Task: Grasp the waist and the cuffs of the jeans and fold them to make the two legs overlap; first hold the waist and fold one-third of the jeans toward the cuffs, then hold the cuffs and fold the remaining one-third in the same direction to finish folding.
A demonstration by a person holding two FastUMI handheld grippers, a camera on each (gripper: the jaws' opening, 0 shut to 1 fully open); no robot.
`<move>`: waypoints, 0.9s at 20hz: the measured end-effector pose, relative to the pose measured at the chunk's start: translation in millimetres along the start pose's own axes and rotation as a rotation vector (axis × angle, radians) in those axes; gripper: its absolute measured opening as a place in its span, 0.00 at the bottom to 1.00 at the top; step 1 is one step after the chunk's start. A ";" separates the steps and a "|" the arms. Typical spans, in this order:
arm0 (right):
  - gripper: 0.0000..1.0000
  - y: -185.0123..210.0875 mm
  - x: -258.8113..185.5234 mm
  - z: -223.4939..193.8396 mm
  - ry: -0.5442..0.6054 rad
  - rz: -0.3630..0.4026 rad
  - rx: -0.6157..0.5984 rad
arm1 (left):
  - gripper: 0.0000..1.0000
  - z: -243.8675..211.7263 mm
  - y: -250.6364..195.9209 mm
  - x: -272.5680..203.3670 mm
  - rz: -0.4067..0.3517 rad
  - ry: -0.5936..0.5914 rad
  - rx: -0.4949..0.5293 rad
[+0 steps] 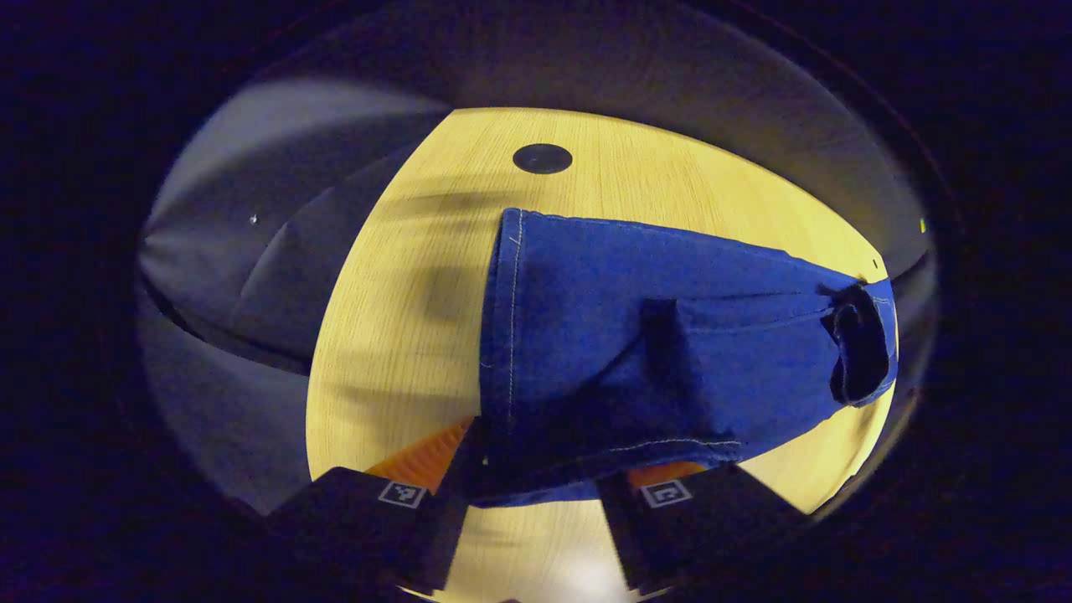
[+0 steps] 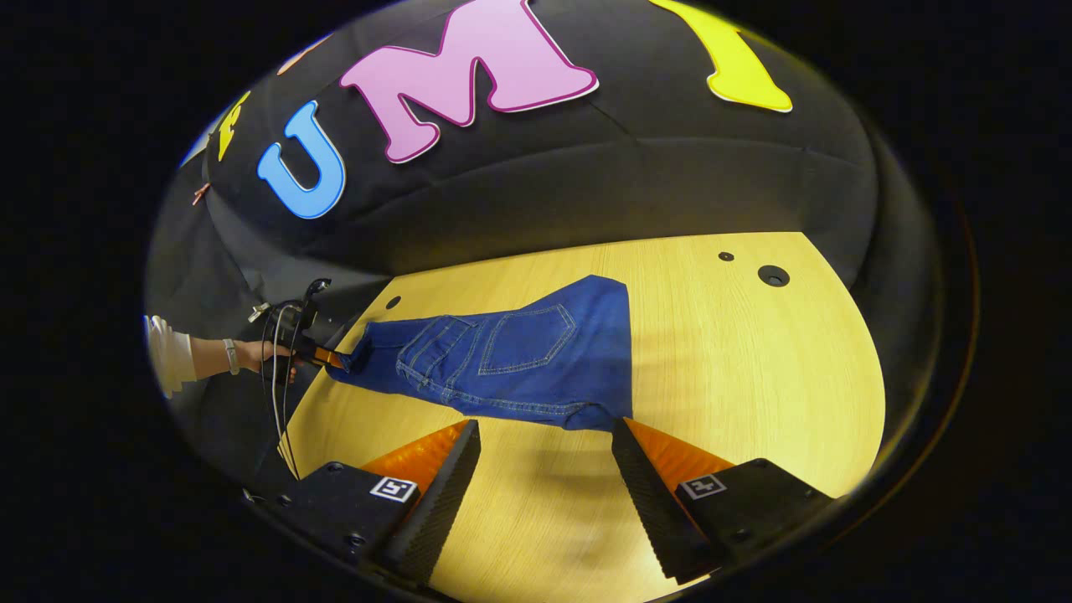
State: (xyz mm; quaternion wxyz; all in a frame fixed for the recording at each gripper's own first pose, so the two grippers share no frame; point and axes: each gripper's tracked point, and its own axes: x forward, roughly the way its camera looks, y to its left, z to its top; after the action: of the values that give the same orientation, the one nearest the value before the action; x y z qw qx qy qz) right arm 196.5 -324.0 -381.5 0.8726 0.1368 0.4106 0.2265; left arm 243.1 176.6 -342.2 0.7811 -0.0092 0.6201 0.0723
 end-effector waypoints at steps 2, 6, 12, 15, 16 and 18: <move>0.98 0.6 -2.3 2.9 -0.010 0.000 0.000 | 0.32 2.4 -8.5 3.3 0.012 0.004 0.004; 0.97 3.2 -8.9 8.3 -0.035 0.010 0.004 | 0.06 7.9 -17.9 -12.0 0.028 -0.016 -0.018; 0.97 1.0 -19.7 15.5 -0.072 0.022 0.050 | 0.06 45.8 -109.6 -99.0 -0.226 -0.130 -0.001; 0.98 3.9 -28.0 22.7 -0.094 0.039 0.062 | 0.06 79.3 -208.4 -164.7 -0.490 -0.204 -0.101; 0.97 4.6 -32.3 25.0 -0.102 0.045 0.065 | 0.06 84.6 -244.4 -188.6 -0.564 -0.218 -0.114; 0.97 1.5 -41.4 29.1 -0.118 0.046 0.058 | 0.06 91.3 -306.2 -218.1 -0.647 -0.232 -0.067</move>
State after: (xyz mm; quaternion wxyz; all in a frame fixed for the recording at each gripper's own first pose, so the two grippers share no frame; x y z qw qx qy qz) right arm 195.5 -345.3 -335.5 0.8856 0.1844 0.3614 0.2261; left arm 321.4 -139.0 -132.7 0.8280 -0.2228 0.4896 -0.1580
